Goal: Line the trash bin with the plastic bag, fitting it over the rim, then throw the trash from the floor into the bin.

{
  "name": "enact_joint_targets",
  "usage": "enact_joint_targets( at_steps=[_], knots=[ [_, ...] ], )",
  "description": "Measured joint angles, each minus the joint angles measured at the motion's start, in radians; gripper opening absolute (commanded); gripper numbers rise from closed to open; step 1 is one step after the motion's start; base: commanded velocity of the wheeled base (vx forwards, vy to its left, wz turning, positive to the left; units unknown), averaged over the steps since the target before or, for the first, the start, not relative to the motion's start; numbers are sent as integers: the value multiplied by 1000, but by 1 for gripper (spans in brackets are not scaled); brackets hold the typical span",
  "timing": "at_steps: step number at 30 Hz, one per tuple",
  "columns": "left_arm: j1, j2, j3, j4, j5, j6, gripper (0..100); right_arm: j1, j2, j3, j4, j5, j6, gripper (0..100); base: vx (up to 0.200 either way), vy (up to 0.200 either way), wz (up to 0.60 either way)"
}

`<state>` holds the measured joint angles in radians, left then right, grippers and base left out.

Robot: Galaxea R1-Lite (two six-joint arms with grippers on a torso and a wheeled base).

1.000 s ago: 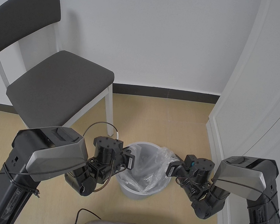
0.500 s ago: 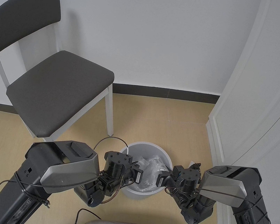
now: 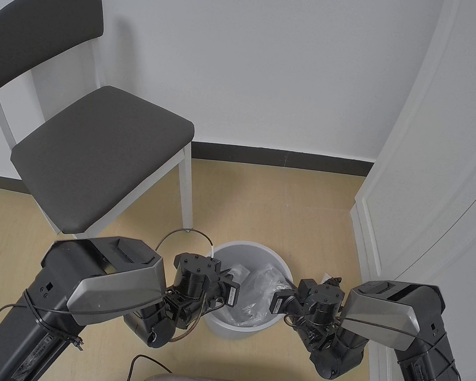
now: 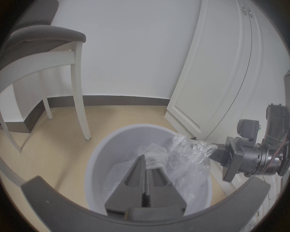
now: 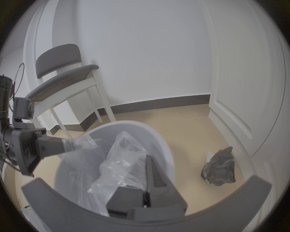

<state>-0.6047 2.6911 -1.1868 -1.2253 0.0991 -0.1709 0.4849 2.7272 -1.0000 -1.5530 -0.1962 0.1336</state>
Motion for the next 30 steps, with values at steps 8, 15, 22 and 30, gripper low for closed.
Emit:
enact_joint_targets(
  at_steps=[8, 15, 22, 30],
  knots=[
    [101, -102, 34, 111, -3, 57, 0, -128, -90, 95, -1, 74, -82, 0, 0, 0, 0],
    [194, -163, 66, 162, 0, 179, 0, -230, -136, 173, 0, 142, -182, 0, 0, 0, 0],
    [246, -185, 95, 178, 4, 263, 0, -284, -145, 214, 0, 173, -240, 0, 0, 0, 0],
    [267, -193, 118, 273, -1, 269, 0, -295, -141, 238, 0, 182, -244, 0, 0, 0, 0]
  ],
)
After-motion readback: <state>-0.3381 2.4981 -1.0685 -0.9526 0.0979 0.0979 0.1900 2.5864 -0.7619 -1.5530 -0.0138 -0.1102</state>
